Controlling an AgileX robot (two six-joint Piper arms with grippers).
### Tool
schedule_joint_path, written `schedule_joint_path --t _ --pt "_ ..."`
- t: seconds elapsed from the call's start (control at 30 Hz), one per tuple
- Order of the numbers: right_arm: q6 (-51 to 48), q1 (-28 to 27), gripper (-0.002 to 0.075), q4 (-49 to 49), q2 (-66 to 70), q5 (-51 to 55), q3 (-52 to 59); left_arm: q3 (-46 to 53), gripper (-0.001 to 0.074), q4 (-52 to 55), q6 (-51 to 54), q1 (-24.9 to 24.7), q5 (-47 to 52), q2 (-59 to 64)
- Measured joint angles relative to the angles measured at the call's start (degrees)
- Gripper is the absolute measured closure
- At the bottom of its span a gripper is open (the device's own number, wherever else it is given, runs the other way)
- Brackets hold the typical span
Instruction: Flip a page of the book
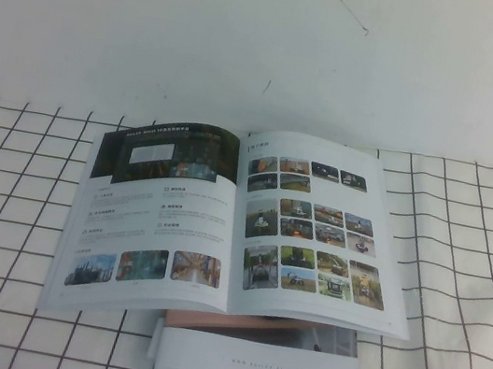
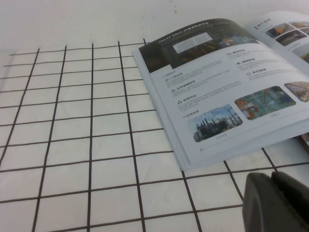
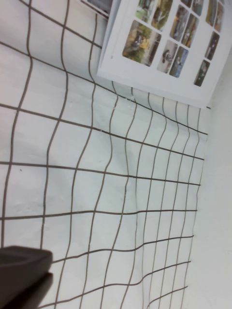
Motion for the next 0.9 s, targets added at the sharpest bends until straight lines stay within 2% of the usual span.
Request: schedule_joint_path --t 0.27,0.5,0.77,0.9 --pt "0.00 0.00 0.0728 0.00 0.00 0.00 0.00 0.00 0.0737 0.00 0.00 5.25 0.00 0.00" --pt "0.00 0.00 0.0728 0.13 0.00 0.00 0.00 0.00 0.0737 0.00 0.00 6.64 0.00 0.00" --pt "0.00 0.00 0.0728 0.13 0.00 0.00 0.00 0.00 0.0737 0.00 0.00 11.88 0.00 0.00" --pt "0.00 0.00 0.0728 0.13 0.00 0.00 0.00 0.00 0.0737 0.00 0.00 12.07 0.00 0.00"
